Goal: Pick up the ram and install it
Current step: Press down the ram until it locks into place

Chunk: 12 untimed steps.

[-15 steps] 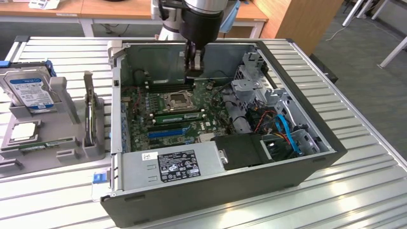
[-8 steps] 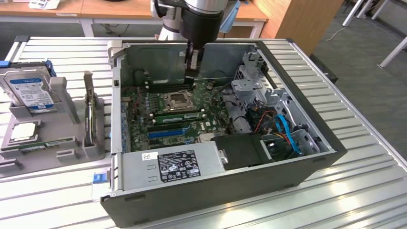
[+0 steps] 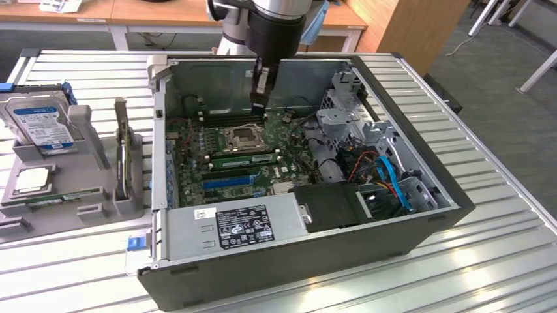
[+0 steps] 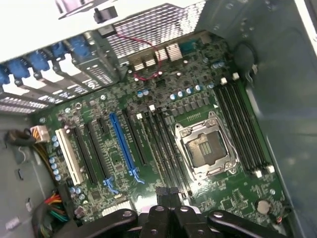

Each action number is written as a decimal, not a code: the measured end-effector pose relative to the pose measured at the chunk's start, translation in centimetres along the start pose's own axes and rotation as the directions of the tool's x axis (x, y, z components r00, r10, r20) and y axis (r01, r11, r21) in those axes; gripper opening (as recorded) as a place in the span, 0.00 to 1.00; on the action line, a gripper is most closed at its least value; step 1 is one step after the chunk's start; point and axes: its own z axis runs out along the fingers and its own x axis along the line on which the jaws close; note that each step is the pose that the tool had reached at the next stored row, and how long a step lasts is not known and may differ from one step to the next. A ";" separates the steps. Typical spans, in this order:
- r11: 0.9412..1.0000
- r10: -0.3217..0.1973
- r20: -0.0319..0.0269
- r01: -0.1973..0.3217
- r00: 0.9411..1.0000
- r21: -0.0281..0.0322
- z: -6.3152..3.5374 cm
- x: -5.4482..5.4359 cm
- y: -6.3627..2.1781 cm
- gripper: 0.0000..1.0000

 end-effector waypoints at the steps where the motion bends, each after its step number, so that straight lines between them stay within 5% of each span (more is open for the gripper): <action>1: 1.000 0.014 0.001 -0.014 1.000 0.000 0.00 0.0 0.00 0.10; 6: 0.995 0.101 0.005 -0.101 0.995 0.000 0.00 0.0 0.01 0.10; 12: 0.978 0.207 0.011 -0.207 0.978 0.000 0.00 0.0 0.01 0.10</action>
